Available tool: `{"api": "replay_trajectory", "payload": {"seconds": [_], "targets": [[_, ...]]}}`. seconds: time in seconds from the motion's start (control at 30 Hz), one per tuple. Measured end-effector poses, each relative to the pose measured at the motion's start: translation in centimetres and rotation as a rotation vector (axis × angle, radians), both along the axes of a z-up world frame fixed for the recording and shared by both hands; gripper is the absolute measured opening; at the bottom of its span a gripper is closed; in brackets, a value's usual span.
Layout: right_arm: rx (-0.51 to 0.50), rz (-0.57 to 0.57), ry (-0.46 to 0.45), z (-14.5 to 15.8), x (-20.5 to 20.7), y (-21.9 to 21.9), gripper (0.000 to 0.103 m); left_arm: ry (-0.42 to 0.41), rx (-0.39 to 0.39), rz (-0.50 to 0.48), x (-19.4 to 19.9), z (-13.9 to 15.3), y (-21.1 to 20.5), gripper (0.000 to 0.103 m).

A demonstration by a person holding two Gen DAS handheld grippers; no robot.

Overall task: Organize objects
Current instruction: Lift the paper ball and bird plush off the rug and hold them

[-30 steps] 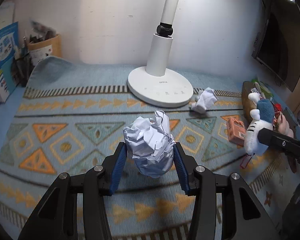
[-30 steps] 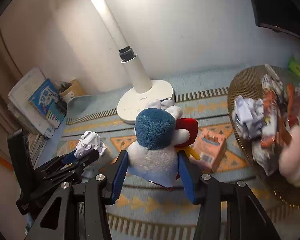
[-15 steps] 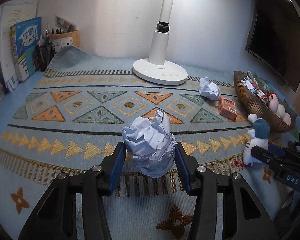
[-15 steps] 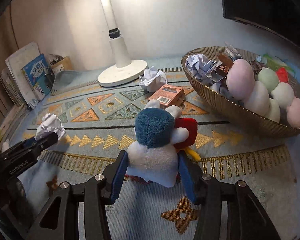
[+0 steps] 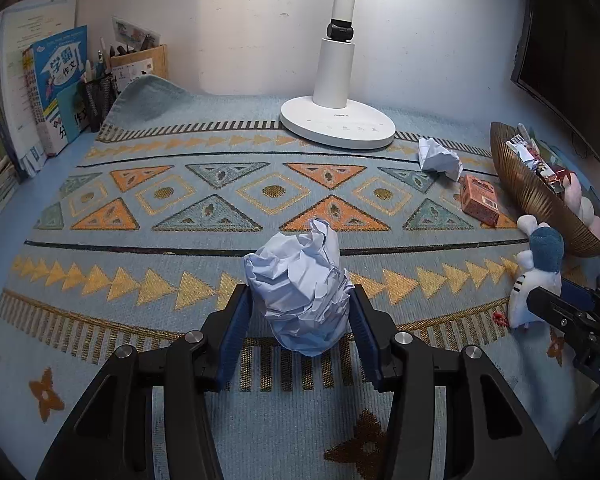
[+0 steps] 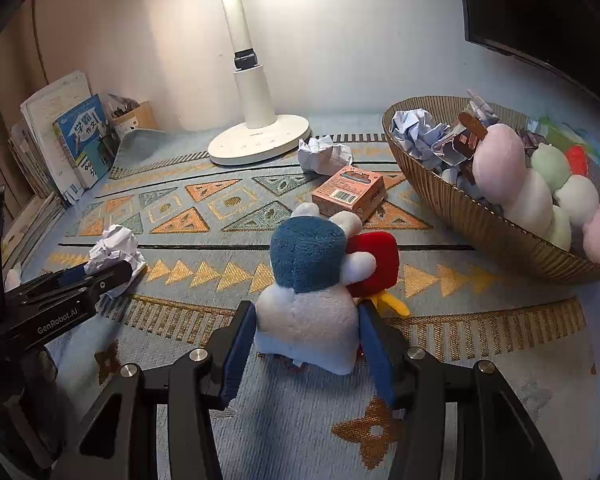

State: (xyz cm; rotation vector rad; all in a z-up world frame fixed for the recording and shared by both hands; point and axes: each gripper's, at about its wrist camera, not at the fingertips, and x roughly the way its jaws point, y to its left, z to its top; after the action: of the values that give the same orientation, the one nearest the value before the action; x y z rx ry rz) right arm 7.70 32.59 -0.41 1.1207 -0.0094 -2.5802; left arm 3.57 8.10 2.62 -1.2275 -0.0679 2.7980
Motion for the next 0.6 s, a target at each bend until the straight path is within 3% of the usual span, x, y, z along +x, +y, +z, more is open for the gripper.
{"api": "replay_trajectory", "payload": {"seconds": [0.6], "targets": [[0.017,-0.006,-0.008,-0.09,-0.09,-0.25,0.052,0.004,0.026,-0.007,0.01,-0.01,-0.23,0.046]]}}
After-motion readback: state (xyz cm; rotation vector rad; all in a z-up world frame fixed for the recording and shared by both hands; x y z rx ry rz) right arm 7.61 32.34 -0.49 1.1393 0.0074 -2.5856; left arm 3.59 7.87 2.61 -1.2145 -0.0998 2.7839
